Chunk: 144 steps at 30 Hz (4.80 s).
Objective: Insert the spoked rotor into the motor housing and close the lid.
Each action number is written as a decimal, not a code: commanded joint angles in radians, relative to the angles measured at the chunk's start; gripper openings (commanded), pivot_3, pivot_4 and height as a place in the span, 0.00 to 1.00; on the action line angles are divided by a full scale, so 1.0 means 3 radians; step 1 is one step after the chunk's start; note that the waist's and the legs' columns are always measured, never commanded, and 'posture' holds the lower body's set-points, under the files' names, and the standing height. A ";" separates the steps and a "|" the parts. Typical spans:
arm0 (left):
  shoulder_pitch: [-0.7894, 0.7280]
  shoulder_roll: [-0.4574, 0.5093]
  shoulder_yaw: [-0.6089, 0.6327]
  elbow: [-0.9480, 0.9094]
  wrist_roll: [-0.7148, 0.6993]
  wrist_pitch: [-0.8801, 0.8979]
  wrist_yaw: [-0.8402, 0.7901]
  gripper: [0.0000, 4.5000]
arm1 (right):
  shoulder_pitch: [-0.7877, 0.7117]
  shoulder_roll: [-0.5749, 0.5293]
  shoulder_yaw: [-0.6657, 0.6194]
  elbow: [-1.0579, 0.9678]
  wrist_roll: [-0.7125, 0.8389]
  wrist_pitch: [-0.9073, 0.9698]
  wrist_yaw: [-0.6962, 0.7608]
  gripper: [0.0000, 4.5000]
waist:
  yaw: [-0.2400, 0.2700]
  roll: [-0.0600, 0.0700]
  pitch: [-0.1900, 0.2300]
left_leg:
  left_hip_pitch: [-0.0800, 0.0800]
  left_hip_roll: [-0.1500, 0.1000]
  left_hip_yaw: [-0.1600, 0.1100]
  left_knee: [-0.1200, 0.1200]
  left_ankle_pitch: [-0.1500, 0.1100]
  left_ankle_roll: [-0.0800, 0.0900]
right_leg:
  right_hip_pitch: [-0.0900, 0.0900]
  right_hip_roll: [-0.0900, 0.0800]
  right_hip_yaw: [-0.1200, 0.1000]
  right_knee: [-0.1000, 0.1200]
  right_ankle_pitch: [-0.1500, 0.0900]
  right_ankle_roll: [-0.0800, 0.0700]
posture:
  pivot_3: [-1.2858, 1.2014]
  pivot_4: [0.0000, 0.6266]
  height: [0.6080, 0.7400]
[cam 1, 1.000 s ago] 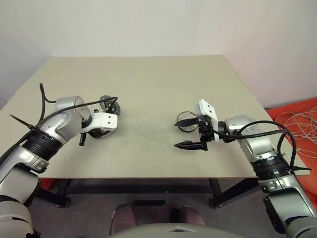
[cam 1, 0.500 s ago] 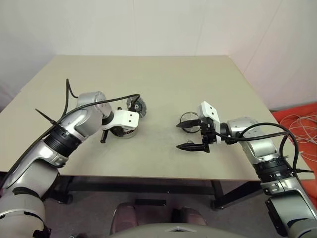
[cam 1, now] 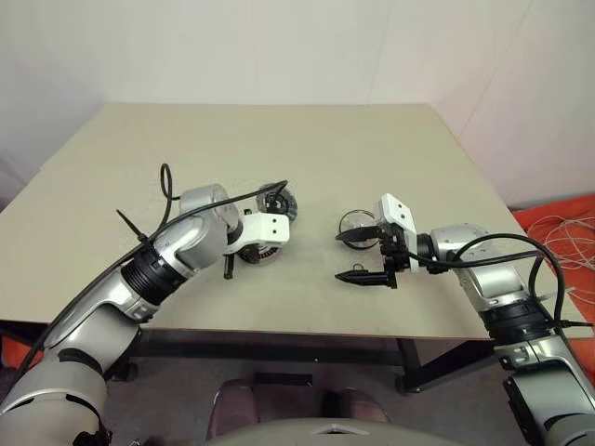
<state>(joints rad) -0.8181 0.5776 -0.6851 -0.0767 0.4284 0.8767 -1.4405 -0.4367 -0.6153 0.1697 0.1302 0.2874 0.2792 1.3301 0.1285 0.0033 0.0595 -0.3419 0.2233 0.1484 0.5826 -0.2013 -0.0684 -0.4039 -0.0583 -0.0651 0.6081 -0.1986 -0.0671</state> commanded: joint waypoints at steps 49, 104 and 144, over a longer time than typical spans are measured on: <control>0.1749 0.0639 0.2686 -0.0913 -0.1644 0.0110 0.1108 0.99 | 0.0073 0.0027 -0.0074 0.0069 -0.0193 0.0027 -0.0455 1.00 | -0.0067 0.0004 -0.0001 | -0.0005 0.0002 -0.0005 0.0011 -0.0008 0.0014 | 0.0003 0.0000 -0.0008 -0.0001 0.0000 0.0000 | 0.52 0.00 1.00; 0.3277 0.0339 0.3762 -0.0597 -0.3376 -0.1571 0.1285 1.00 | -0.0348 0.0557 0.0276 0.0043 -0.0319 0.0382 -0.0471 0.14 | -0.0119 -0.0001 -0.0005 | 0.0030 0.0008 0.0001 0.0017 -0.0011 0.0018 | 0.0026 0.0005 -0.0002 0.0000 -0.0014 0.0024 | 0.52 0.00 1.00; 0.3267 0.0298 0.3650 -0.0615 -0.3404 -0.1624 0.1415 1.00 | -0.1044 0.1864 0.0559 0.1241 -0.0793 0.0403 -0.1646 0.14 | -0.0195 -0.0002 -0.0004 | 0.0030 0.0005 0.0000 -0.0004 -0.0008 0.0011 | 0.0014 0.0005 0.0001 0.0001 -0.0003 0.0005 | 0.52 0.00 1.00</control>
<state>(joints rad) 0.1694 0.6638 0.4014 -0.2430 -0.5719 0.4097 -1.0178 -0.7183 -0.0674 0.3481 0.5082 0.0473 0.4183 0.8397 0.0699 0.0027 0.0583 -0.3329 0.2247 0.1485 0.5813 -0.2036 -0.0652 -0.3998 -0.0568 -0.0647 0.6085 -0.1995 -0.0654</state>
